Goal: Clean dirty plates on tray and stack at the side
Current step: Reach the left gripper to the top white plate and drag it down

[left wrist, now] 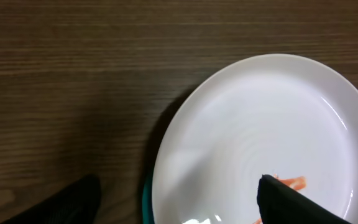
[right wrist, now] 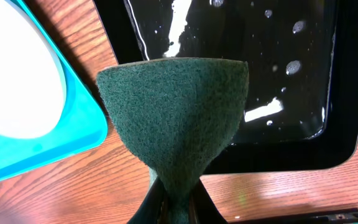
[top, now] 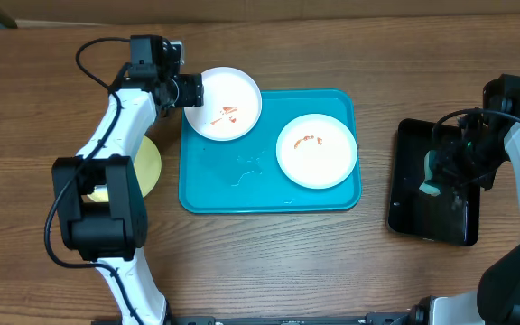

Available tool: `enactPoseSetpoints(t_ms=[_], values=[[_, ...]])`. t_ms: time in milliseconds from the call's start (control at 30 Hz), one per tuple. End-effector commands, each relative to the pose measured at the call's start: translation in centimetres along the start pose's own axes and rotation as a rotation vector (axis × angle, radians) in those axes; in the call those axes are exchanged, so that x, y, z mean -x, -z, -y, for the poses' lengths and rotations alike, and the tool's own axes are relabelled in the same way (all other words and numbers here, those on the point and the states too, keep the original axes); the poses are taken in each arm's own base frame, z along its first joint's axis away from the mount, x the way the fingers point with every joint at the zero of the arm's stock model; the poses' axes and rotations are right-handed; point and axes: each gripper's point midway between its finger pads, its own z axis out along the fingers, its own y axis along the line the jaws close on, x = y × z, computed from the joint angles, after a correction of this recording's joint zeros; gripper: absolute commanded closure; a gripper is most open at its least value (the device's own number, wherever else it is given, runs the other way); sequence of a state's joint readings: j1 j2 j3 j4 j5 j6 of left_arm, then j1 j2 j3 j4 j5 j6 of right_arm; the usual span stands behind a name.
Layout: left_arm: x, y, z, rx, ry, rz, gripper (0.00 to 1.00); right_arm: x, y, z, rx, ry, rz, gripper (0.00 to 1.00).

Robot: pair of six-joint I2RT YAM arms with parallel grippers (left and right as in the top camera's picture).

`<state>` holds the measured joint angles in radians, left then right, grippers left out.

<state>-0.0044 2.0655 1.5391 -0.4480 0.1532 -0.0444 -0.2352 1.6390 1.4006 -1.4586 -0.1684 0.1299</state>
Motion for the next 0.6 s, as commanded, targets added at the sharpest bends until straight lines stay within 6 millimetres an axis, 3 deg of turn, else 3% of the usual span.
enactPoseSetpoints(t_ms=[0, 133, 167, 267, 367, 567], values=[[-0.3, -1.3, -0.6, 0.01, -0.016, -0.013, 0.21, 0.1, 1.0, -0.2, 0.008, 0.012, 0.036, 0.96], [-1.4, -2.6, -0.7, 0.006, -0.01, -0.043, 0.34, 0.0, 1.0, -0.2, 0.007, 0.012, 0.033, 0.96], [-1.7, -2.8, -0.8, 0.008, -0.009, -0.053, 0.42, 0.0, 1.0, -0.2, 0.007, 0.011, 0.033, 0.96], [-2.1, -3.0, -0.8, 0.008, -0.006, -0.067, 0.59, 0.0, 1.0, -0.2, 0.007, 0.012, 0.032, 0.96], [-2.7, -2.9, -0.9, 0.01, -0.001, -0.095, 0.66, -0.1, 1.0, -0.1, 0.007, 0.011, 0.03, 0.96], [-5.7, -2.4, -1.0, 0.014, 0.018, -0.217, 0.96, -0.1, 1.0, -0.1, 0.006, 0.011, 0.03, 0.96]])
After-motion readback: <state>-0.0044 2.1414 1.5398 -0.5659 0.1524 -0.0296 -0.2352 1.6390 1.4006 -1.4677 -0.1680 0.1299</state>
